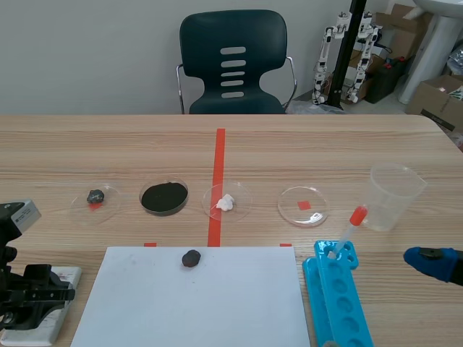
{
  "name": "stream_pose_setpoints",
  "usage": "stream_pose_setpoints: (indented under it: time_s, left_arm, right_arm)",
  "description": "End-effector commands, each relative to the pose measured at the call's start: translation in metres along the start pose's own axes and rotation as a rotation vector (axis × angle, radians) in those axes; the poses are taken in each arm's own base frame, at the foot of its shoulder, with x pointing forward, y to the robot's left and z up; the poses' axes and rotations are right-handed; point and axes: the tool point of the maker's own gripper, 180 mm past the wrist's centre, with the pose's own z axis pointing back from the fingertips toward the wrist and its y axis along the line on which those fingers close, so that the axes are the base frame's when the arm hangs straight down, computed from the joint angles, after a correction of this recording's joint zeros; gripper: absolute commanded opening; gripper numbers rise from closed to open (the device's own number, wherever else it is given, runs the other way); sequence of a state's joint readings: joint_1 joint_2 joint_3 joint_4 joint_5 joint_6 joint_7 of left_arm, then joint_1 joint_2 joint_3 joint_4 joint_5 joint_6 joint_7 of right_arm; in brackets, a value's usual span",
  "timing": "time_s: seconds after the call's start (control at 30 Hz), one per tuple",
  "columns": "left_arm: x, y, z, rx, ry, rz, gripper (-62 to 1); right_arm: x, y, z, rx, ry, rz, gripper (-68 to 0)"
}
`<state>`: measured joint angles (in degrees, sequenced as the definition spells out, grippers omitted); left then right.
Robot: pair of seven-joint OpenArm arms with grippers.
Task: Rub the mineral on the streak plate below the first streak
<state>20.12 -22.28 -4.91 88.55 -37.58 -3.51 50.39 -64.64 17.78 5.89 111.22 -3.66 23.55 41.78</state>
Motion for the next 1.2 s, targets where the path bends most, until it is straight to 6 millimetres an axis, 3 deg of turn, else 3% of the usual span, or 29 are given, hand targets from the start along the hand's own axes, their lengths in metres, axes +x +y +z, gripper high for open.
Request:
stream_pose_setpoints:
  time_s: [0.0, 0.17, 0.37, 0.5, 0.63, 0.7, 0.97, 1.17]
  left_arm:
    - [0.028, -0.008, 0.013, -0.012, -0.142, -0.043, -56.8]
    - [0.068, -0.03, 0.044, -0.039, -0.418, -0.122, -56.8]
    - [0.084, -0.065, 0.082, -0.102, -0.64, -0.253, -56.8]
    - [0.078, -0.098, 0.105, -0.216, -0.715, -0.346, -56.8]
    - [0.055, -0.138, 0.123, -0.387, -0.725, -0.507, -56.8]
    - [0.049, -0.146, 0.128, -0.424, -0.729, -0.523, -56.8]
    - [0.033, -0.151, 0.135, -0.446, -0.725, -0.527, -56.8]
    - [0.032, -0.151, 0.134, -0.444, -0.722, -0.53, -56.8]
  right_arm:
    - [0.006, -0.002, 0.0, -0.005, -0.025, -0.003, -3.7]
    - [0.006, -0.002, 0.0, -0.005, -0.025, -0.003, -3.7]
    - [0.006, -0.002, 0.0, -0.005, -0.025, -0.003, -3.7]
    - [0.006, -0.002, 0.0, -0.005, -0.025, -0.003, -3.7]
    - [0.006, -0.002, 0.0, -0.005, -0.025, -0.003, -3.7]
    - [0.006, -0.002, 0.0, -0.005, -0.025, -0.003, -3.7]
    - [0.006, -0.002, 0.0, -0.005, -0.025, -0.003, -3.7]
    - [0.006, -0.002, 0.0, -0.005, -0.025, -0.003, -3.7]
